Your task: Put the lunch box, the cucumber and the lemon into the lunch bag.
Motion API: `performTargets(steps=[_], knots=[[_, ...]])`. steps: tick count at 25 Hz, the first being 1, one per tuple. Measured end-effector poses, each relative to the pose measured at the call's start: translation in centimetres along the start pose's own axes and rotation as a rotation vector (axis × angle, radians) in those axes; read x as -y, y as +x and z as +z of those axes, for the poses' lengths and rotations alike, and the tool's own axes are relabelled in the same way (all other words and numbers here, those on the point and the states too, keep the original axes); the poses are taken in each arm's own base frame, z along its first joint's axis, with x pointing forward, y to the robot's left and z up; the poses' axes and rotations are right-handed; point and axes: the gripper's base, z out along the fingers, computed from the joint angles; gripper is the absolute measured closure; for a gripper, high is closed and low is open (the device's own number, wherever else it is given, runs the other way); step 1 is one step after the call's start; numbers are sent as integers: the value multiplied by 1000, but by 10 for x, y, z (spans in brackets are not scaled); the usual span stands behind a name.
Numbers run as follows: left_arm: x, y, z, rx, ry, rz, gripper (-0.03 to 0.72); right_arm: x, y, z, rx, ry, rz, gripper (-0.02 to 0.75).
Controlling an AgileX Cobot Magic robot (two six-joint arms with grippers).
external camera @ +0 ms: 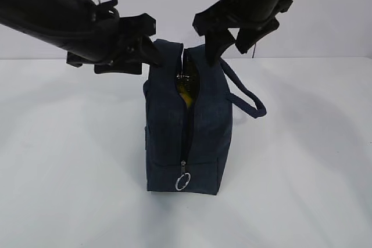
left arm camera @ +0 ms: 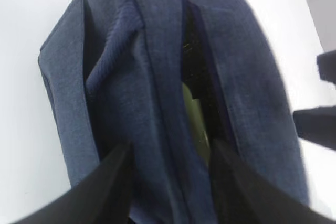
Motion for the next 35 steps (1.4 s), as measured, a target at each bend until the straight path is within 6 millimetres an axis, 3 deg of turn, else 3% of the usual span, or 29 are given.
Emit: performTargets(steps=[6,13,20,24,28,31,35], knots=[[20,-2,-42,32,38,86,340,-4,3,-27,62,-29,6,230],[30,17,-81,-131,25,205,340,-14,19,-62,120,-100,17,229],[26,33,-137,-197,-157,261,340,-22,69,-87,98,-107,0,228],[32,44,-181,-130,-182,306,340,-26,105,-97,82,-128,4,227],[32,67,-219,-43,-164,342,340,-30,149,-107,74,-164,16,227],[27,87,-234,-4,-150,355,340,-34,175,-113,105,-201,29,227],[26,111,-240,-12,-62,314,340,-37,201,-115,111,-220,62,227]])
